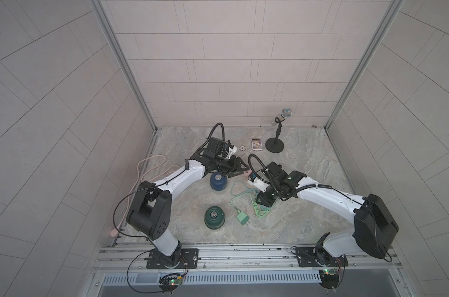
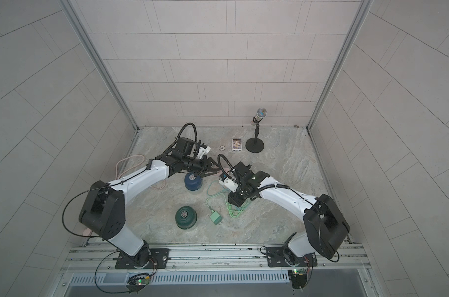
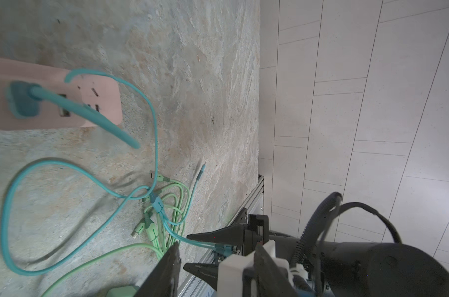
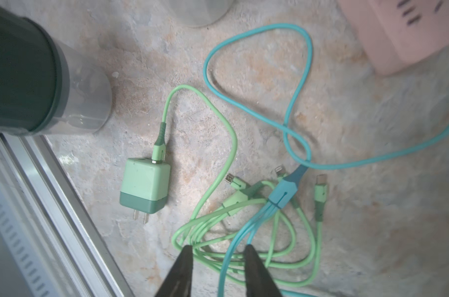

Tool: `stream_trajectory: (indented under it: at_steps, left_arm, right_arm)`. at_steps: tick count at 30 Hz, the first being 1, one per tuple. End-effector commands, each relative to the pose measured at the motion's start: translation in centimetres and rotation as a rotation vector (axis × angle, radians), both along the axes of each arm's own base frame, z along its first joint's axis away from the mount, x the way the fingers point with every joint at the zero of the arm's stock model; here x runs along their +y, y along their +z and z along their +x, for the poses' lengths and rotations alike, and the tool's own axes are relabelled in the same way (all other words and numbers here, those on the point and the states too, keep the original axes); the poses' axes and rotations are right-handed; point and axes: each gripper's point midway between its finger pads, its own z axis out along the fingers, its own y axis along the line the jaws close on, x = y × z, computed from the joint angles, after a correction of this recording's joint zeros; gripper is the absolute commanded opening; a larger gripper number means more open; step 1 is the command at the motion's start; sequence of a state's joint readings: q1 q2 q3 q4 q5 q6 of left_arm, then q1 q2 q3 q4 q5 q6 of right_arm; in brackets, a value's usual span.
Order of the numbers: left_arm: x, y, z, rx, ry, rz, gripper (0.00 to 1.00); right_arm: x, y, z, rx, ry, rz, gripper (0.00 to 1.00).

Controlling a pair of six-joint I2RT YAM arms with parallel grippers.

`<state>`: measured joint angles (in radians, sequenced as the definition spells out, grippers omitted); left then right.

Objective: Charge the cordless meat grinders
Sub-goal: Place the charging cable at the center of the board, then pick up the charging cable from the center of the board.

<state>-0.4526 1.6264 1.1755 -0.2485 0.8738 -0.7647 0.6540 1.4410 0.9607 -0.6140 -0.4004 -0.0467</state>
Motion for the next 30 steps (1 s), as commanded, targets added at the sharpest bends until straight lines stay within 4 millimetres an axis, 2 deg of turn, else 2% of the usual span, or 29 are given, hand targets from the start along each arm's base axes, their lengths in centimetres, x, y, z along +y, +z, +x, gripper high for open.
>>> stream_trajectory:
  at_steps: [1,5,9,12,14,16,19,25,30]
  left_arm:
    - [1.1,0.7,-0.3,-0.028,0.008,0.006,0.5]
    - [1.5,0.8,-0.5,-0.028,0.012,0.009,0.5]
    - [2.1,0.9,-0.5,-0.025,0.024,0.007,0.5]
    - [2.4,0.9,-0.5,-0.022,0.028,0.002,0.5]
    - [2.6,1.1,-0.5,-0.022,0.03,-0.002,0.5]
    - [2.7,1.1,-0.4,-0.02,0.034,-0.003,0.5]
    - [2.8,1.1,-0.5,-0.042,0.019,-0.002,0.5]
    - [2.8,1.1,-0.7,-0.043,0.015,-0.005,0.5]
    - [2.9,1.2,-0.9,-0.043,0.011,-0.01,0.5]
  right_arm:
    - [-0.3,1.3,-0.6,0.027,-0.02,0.036,0.5]
    - [-1.1,3.0,-0.2,0.034,-0.108,0.097,0.55]
    - [-2.9,5.0,0.4,0.023,-0.249,0.163,0.62]
    - [-5.2,6.4,1.3,-0.016,-0.393,0.192,0.65]
    - [-7.3,7.3,1.9,-0.039,-0.503,0.213,0.7]
    - [-9.3,7.7,2.1,-0.024,-0.605,0.227,0.7]
    - [-11.4,6.7,1.5,0.026,-0.693,0.168,0.67]
    - [-14.1,2.4,0.0,0.159,-0.878,-0.007,0.58]
    - [-14.8,-0.5,0.2,0.247,-1.018,-0.058,0.6]
